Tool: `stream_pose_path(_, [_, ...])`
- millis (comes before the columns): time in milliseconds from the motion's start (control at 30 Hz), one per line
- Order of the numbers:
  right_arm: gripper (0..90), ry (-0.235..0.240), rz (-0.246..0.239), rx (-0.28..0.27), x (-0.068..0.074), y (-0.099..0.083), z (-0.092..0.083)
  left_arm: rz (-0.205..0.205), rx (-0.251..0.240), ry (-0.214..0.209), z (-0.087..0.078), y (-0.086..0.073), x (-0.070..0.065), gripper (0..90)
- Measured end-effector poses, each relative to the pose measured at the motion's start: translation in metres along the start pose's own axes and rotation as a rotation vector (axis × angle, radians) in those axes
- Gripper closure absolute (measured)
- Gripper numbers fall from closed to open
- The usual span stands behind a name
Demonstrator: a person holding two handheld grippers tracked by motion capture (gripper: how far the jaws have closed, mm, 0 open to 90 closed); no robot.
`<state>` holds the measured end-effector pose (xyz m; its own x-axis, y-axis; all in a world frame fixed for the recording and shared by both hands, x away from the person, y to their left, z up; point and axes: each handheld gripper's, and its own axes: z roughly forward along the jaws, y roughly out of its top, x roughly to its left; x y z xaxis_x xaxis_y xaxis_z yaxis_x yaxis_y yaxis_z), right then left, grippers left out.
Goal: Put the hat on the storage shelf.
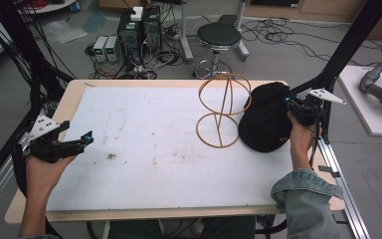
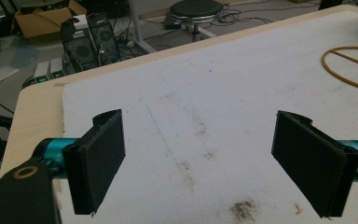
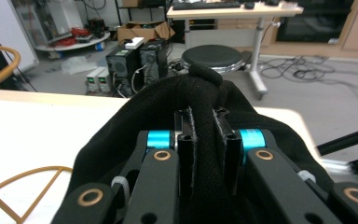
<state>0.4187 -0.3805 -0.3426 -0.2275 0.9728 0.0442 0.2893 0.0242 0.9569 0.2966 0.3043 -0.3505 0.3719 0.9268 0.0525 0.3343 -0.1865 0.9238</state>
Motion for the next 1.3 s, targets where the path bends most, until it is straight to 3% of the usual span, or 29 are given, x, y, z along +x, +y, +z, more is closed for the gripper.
stream_pose_path(200, [83.0,-0.034,-0.075,-0.029,0.004,0.021,-0.019,0.003,-0.003,-0.004,-0.001,0.001,0.000,17.6])
stream_pose_path(700, [83.0,-0.068,-0.095,-0.113,-0.002,0.058,-0.063,0.002,-0.014,-0.009,-0.002,0.003,-0.001,17.6])
stream_pose_path(1300, [83.0,-0.062,-0.093,-0.216,-0.001,0.108,-0.104,0.004,-0.021,-0.017,-0.002,0.005,-0.003,17.6])
